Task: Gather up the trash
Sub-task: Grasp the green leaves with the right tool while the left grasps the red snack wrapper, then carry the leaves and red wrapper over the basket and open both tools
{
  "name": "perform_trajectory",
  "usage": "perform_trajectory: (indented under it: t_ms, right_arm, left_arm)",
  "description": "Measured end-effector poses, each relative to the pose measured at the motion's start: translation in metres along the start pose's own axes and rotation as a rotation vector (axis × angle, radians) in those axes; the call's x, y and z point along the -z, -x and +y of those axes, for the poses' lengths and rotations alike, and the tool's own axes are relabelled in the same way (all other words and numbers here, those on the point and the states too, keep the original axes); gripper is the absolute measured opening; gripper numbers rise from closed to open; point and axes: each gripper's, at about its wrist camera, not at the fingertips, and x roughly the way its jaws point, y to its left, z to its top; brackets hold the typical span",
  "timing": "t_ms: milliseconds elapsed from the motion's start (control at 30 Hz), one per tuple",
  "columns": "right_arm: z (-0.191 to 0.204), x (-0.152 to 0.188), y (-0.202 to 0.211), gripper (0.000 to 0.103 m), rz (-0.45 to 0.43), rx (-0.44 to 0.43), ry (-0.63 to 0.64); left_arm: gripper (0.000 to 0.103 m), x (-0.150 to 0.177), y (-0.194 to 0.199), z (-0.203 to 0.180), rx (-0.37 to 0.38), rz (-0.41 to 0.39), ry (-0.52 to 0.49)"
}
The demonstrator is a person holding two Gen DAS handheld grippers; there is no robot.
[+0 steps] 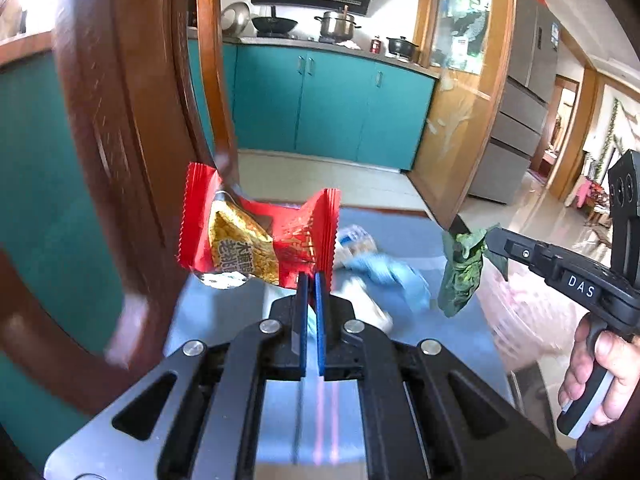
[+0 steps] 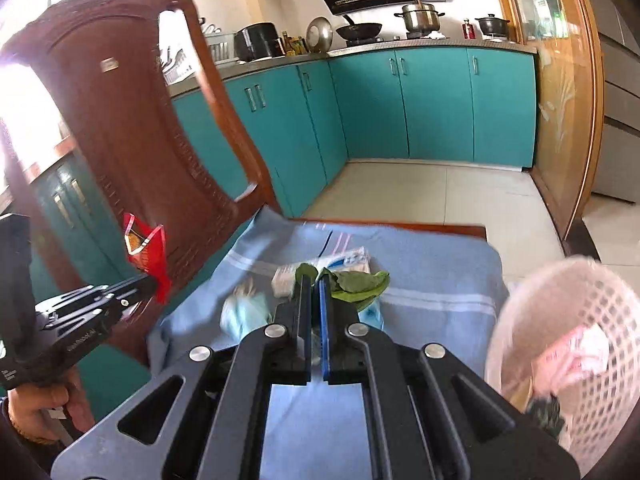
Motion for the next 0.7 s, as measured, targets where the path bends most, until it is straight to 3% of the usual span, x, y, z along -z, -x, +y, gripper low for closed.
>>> perform_trajectory:
  t_ms: [233,700]
  right_arm:
    - [0.013,0.033,0.023,0.004,0.021,-0.006,0.042]
    - [0.012,0.04,0.016,0.004,0.05,0.007,0.053]
  left_arm:
    - [0.005,0.023,0.008,-0.025,0.03,0.021,-0.056]
    - [0.005,0.017,-0.011,-0.027,0.023,0.052,-0.057]
